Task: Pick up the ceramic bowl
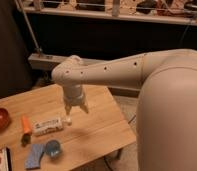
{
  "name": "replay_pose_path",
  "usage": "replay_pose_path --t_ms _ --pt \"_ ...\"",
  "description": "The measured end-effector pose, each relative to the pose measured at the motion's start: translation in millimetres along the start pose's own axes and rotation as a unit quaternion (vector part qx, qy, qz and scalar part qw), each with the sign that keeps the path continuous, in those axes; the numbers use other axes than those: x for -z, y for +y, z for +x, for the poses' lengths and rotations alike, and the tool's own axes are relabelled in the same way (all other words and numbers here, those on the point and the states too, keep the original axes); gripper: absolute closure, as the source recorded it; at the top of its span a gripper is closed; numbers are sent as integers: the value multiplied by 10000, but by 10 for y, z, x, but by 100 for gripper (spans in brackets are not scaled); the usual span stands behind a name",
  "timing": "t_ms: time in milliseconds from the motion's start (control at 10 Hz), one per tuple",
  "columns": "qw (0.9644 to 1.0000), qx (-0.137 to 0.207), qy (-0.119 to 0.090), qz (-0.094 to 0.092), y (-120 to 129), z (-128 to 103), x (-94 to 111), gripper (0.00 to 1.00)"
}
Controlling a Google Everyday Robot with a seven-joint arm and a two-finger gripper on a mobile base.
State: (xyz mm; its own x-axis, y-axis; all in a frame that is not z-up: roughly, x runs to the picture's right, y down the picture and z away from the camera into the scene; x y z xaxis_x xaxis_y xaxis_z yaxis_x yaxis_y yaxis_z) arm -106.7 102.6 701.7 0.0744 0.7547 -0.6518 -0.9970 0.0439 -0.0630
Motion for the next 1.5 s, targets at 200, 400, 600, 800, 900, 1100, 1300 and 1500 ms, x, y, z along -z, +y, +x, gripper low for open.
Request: replay_pose_path --t_ms 200,400,600,800,900,1100,1300,1500 --pt "9981 390 -433 212 202 32 124 35" --pt "9919 836 -764 567 509 172 186 35" --pt "9841 1218 -945 883 876 372 141 35" --pt "9750 1637 -1174 938 1445 626 132 35" --pt "9703 1833 -1309 883 1741 747 176 35" --pt "9638 2113 -1477 680 2264 938 285 35" --pt "9587 2338 -1580 367 2850 1051 416 35" --pt "9558 2480 -1577 -77 3285 1015 524 35"
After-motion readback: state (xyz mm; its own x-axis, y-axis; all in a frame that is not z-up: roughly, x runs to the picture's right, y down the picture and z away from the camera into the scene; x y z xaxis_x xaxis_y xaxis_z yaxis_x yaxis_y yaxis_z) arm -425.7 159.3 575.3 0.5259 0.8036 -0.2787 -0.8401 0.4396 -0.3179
